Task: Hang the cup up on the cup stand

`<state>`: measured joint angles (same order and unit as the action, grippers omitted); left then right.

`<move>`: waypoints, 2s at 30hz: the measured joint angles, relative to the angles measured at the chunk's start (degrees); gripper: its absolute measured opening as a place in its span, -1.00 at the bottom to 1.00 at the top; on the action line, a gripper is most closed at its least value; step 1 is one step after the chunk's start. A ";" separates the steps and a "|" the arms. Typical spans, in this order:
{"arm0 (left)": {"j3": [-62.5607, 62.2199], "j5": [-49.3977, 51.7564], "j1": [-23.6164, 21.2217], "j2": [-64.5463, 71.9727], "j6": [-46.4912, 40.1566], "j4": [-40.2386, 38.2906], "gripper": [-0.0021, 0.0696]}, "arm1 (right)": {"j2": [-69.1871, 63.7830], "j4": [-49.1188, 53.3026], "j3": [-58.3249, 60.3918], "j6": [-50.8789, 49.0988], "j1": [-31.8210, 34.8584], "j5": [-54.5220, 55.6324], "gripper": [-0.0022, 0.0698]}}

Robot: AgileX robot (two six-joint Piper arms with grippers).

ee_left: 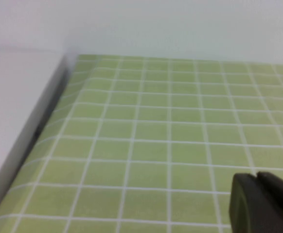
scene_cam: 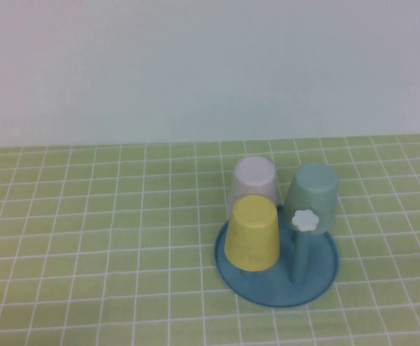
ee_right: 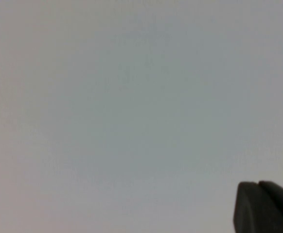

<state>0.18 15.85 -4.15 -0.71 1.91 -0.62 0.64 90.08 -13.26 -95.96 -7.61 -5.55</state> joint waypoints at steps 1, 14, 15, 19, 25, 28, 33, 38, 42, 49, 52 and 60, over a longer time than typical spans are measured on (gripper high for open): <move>0.00 0.22 0.00 0.00 -4.18 -4.20 -0.95 | 0.08 0.00 0.90 -0.12 0.76 0.00 -0.94; 0.00 2.56 2.04 0.00 -15.88 -9.83 -0.95 | 0.08 3.34 4.45 -0.12 7.85 0.00 -0.94; 0.00 2.56 3.07 0.00 -15.88 -9.83 -0.95 | 0.08 3.47 4.45 -0.12 7.83 0.00 -0.94; 0.00 2.56 6.16 0.00 -15.88 -9.80 -0.95 | 0.08 3.95 4.49 -0.12 7.88 0.10 -0.94; 0.00 2.65 6.71 0.00 -12.80 -9.80 -0.95 | 0.08 4.05 4.49 -0.51 7.88 1.41 -0.94; 0.00 2.65 6.71 0.00 -12.11 -9.80 -0.95 | 0.08 4.05 4.69 -1.17 7.88 3.24 -0.94; 0.00 2.65 6.71 0.00 -12.90 -9.69 -0.95 | 0.08 -15.22 6.15 15.05 7.88 4.48 -0.94; 0.00 2.65 6.71 0.00 -14.50 -9.49 -0.95 | 0.08 -56.79 7.51 58.65 7.88 -2.40 -0.94; 0.00 2.65 6.71 0.00 -14.59 -9.49 -0.95 | 0.08 -83.80 8.14 87.63 7.88 -17.19 -0.94; 0.00 2.65 6.71 0.00 -14.62 -9.49 -0.95 | 0.08 -90.08 12.32 96.52 7.88 -15.58 -0.94; 0.00 2.65 6.71 0.00 -14.62 -9.49 -0.95 | 0.08 -90.50 14.28 96.98 7.88 -11.60 -0.94; 0.00 2.65 6.71 0.00 -14.62 -9.49 -0.95 | 0.08 -90.50 14.85 97.47 7.88 -13.36 -0.94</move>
<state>0.18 18.49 2.56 -0.71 -12.71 -10.11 0.72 -0.42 1.59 1.51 0.27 -18.91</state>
